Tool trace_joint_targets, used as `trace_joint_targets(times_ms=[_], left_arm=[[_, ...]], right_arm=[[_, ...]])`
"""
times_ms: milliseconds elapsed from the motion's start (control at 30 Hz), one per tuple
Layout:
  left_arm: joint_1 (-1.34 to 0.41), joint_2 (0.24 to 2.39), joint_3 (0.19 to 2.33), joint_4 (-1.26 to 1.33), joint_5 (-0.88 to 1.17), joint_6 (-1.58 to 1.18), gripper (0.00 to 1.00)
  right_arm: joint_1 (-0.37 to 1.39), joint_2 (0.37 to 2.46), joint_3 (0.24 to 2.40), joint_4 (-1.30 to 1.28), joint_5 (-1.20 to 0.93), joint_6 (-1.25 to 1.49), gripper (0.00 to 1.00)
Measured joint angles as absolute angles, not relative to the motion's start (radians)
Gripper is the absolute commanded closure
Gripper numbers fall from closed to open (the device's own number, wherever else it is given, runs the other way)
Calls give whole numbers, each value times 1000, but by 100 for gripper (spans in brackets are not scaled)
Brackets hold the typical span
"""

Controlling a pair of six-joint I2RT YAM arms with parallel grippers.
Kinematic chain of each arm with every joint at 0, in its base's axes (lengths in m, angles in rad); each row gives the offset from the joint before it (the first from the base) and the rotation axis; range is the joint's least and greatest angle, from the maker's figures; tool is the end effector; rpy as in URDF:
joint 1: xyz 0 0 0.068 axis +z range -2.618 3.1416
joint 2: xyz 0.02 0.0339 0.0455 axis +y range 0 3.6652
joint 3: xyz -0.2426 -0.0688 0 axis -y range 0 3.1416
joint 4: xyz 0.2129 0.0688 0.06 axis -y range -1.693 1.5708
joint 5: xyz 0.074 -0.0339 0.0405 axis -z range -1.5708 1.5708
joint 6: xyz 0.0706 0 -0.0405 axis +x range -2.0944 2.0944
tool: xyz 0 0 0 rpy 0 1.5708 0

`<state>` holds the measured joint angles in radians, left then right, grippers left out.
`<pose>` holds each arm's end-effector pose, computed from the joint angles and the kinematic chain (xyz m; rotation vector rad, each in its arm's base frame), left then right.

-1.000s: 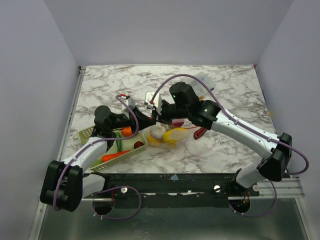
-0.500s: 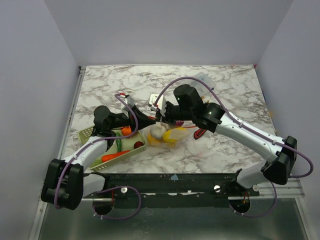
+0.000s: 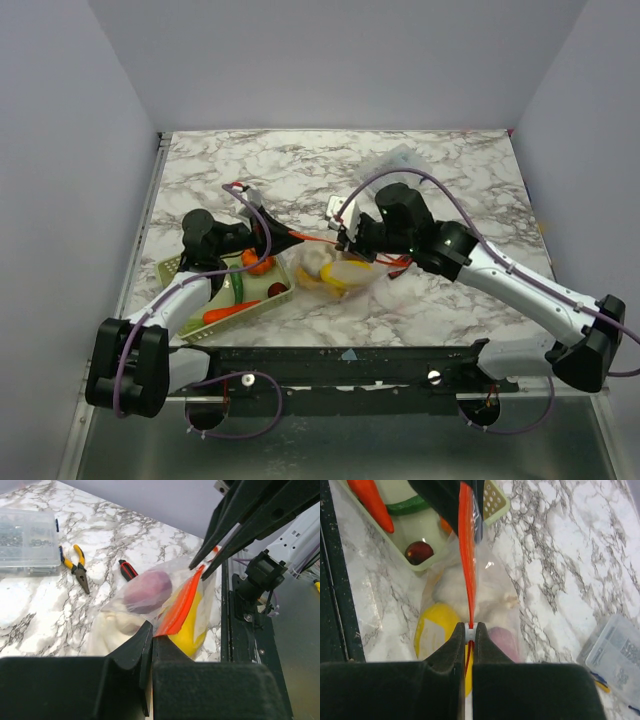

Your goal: Place the food in the zip-top bag and seal the zipper

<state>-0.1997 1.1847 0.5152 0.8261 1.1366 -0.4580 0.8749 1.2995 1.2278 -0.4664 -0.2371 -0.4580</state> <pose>0.2179 -0.1094 0.2693 0.8131 1.4446 -1.3044 0.1758 0.2364 0.3187 -1.4281 1.5831 0.4978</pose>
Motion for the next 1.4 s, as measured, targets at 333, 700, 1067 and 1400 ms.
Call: trace_joint_targets(times_ms=[333, 700, 1067, 1400], left_arm=[[-176, 1211, 516, 824, 1135, -474, 100], [-165, 1229, 516, 821, 1135, -480, 100], [-146, 1245, 516, 809, 1134, -480, 100], [-138, 1263, 517, 805, 1110, -517, 100]], right_arm=[[863, 1046, 1061, -487, -152, -380, 100], [862, 876, 1006, -591, -83, -307, 100], [862, 780, 965, -676, -22, -279, 100], [862, 801, 966, -688, -14, -236, 56]])
